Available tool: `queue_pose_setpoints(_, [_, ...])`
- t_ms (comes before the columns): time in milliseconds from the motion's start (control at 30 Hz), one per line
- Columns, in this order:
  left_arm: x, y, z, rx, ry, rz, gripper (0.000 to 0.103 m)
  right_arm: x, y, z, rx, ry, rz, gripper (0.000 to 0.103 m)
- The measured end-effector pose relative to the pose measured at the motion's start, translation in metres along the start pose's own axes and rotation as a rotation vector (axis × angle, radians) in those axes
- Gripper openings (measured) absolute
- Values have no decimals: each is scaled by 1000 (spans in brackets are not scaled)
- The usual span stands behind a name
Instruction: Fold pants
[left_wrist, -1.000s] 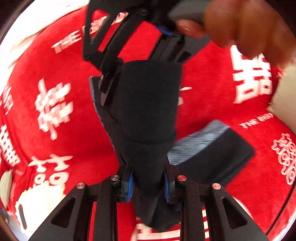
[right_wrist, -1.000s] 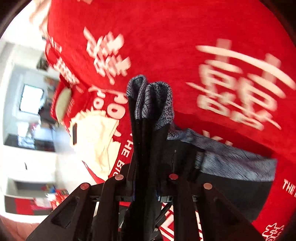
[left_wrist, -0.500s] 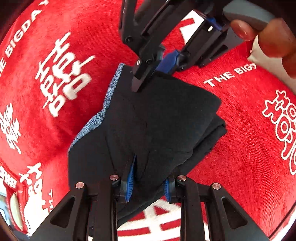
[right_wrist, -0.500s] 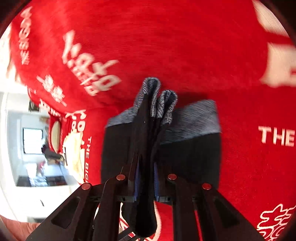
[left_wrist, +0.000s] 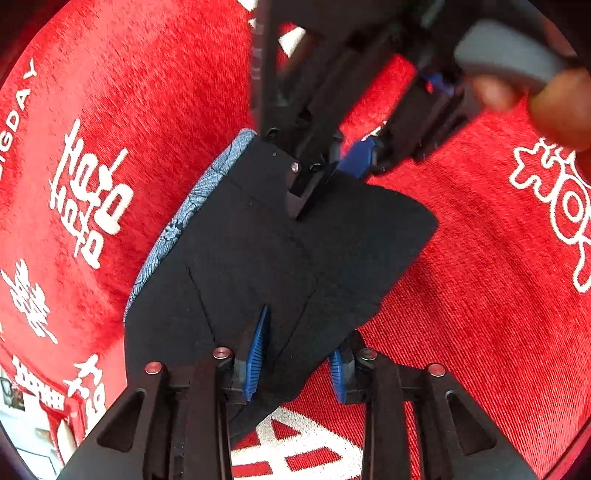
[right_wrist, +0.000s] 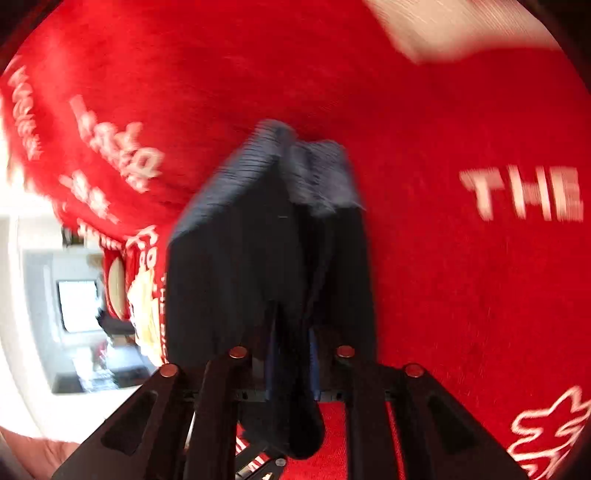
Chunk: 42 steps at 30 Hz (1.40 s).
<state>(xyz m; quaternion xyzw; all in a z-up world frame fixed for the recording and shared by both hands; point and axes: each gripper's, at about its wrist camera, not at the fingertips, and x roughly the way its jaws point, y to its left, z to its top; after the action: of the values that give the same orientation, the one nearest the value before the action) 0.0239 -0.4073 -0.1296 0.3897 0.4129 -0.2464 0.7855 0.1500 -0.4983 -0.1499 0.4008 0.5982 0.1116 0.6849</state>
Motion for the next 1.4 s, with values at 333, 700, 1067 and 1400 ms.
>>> queue_pose_setpoints(333, [-43,106,-25,-249,-35,-179,78,-18,38,-24,23,-84,-268,55])
queue_pose_setpoints(700, [45,210,-69,-678,188,-322,78,-30,89,-41,-139,-186,-384,22])
queue_pose_setpoints(1067, [56,189,-85,-726,227,-366,92,17,82,-57,-179,-134,-500,21])
queue_pose_setpoints(1400, [57,222,-102,-766,291,-395,92,4,73,-72,-164,-152,-511,26])
